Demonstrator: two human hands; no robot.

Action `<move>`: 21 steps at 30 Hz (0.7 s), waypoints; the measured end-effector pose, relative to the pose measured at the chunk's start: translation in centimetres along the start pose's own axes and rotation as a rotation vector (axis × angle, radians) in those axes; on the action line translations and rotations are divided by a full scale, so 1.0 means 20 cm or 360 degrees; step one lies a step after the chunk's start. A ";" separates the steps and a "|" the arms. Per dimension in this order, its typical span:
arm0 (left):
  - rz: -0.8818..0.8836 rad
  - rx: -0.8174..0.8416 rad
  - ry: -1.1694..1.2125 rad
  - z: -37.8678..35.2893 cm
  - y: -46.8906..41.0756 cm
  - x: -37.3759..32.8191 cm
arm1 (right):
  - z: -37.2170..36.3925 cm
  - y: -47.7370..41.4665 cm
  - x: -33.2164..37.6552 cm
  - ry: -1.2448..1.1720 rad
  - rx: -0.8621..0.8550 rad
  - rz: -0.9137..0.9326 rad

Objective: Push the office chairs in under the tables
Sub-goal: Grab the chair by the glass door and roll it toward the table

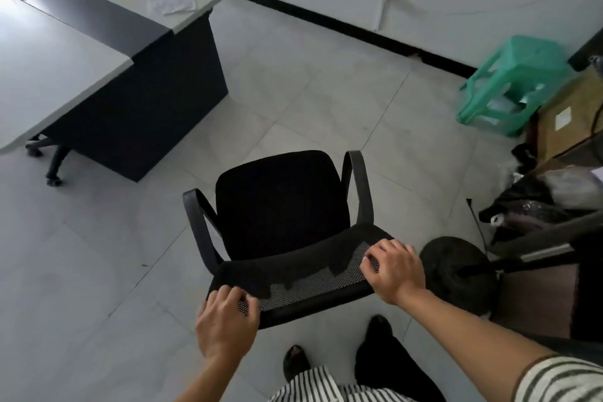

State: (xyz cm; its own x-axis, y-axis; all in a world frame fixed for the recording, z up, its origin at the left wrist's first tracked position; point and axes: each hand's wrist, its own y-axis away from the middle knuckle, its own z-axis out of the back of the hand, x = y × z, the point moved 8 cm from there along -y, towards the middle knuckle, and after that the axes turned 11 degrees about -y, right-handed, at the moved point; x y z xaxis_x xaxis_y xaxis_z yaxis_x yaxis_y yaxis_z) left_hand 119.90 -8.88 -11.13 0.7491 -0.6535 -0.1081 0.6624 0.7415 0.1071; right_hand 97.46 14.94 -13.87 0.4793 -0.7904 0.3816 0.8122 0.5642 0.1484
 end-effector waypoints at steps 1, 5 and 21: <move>0.0006 -0.0004 -0.0004 0.00 -0.03 -0.04 | 0.02 -0.09 -0.01 -0.0006 -0.0014 0.0054; 0.0064 -0.0093 -0.0026 0.00 -0.17 -0.22 | 0.12 -0.49 -0.03 -0.0008 -0.0049 0.0298; 0.0830 -0.0050 0.0004 0.02 -0.85 -0.59 | 0.25 -1.89 0.31 0.0042 0.0243 0.0909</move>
State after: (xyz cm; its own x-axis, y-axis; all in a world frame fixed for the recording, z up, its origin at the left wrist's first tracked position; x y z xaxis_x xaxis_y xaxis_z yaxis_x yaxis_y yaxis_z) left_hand 99.87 -13.84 -11.32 0.9793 -0.1959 -0.0506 0.2006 0.9726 0.1179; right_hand 68.07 -10.08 -12.65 0.8363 -0.3560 0.4169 0.3670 0.9285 0.0565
